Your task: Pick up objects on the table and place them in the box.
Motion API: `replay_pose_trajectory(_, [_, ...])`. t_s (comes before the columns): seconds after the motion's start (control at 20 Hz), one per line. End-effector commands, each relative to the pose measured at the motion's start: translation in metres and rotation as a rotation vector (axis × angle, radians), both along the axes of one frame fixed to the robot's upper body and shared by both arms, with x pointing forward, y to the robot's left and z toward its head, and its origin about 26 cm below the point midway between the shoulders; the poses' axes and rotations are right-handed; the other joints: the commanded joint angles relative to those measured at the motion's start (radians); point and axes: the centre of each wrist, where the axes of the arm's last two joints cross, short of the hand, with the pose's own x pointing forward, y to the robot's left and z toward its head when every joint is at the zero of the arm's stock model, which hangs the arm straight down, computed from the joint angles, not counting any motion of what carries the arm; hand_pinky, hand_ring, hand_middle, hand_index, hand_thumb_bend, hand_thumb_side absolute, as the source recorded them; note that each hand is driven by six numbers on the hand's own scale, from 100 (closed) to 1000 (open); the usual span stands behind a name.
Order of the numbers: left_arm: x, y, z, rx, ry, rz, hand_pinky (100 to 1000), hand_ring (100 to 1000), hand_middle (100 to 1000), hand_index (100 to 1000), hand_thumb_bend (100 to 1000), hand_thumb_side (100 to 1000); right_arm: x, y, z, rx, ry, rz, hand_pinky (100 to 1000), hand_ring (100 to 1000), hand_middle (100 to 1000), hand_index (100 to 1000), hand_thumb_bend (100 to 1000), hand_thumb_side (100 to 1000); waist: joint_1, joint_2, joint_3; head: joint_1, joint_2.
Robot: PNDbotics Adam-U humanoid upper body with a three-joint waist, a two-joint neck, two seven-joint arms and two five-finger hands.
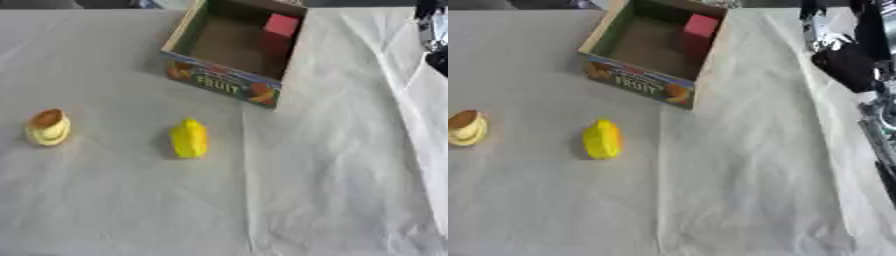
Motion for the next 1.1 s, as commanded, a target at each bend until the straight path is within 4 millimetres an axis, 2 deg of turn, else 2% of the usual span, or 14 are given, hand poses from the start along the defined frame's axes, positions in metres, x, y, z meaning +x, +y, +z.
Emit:
replay_pose_trajectory(0.05, [0.004,0.006,0.017,0.057,0.025,-0.002,836,842,813,929,583,254,-0.003,-0.001,0.010,-0.031,-0.021,0.007,889,779,754,779,100,524,0.002,-0.020,-0.001,0.005,-0.010])
replay_pose_trajectory(0.45, [0.022,0.003,0.029,0.094,0.077,-0.021,847,851,820,924,642,216,-0.003,0.000,0.009,-0.028,-0.019,0.011,889,779,754,779,100,525,-0.001,-0.022,-0.005,0.014,-0.004])
replay_pose_trajectory(0.6, [0.031,0.004,0.026,0.104,0.146,-0.032,854,856,823,926,666,224,-0.002,0.000,0.010,-0.027,-0.018,0.015,889,779,754,779,100,529,-0.001,-0.020,-0.007,0.018,-0.005])
replay_pose_trajectory(0.85, [0.038,-0.001,0.019,0.162,0.226,-0.094,853,857,814,909,759,277,-0.002,0.001,0.009,-0.024,-0.014,0.018,890,779,753,778,100,548,0.003,-0.017,-0.010,0.024,-0.003])
replay_pose_trajectory(1.0, [0.044,-0.004,0.009,0.186,0.254,-0.101,838,850,818,906,747,248,-0.002,0.002,0.009,-0.020,-0.010,0.023,891,778,753,778,100,553,0.006,-0.016,-0.013,0.027,-0.004])
replay_pose_trajectory(1.05, [0.047,-0.004,0.006,0.186,0.257,-0.096,828,849,829,909,698,222,-0.002,0.002,0.009,-0.019,-0.009,0.024,891,778,752,777,100,559,0.006,-0.016,-0.014,0.028,-0.004])
replay_pose_trajectory(1.1, [0.051,-0.005,0.001,0.180,0.261,-0.088,825,848,832,908,685,208,-0.002,0.002,0.009,-0.018,-0.006,0.025,891,778,752,777,100,561,0.007,-0.016,-0.016,0.030,-0.003])
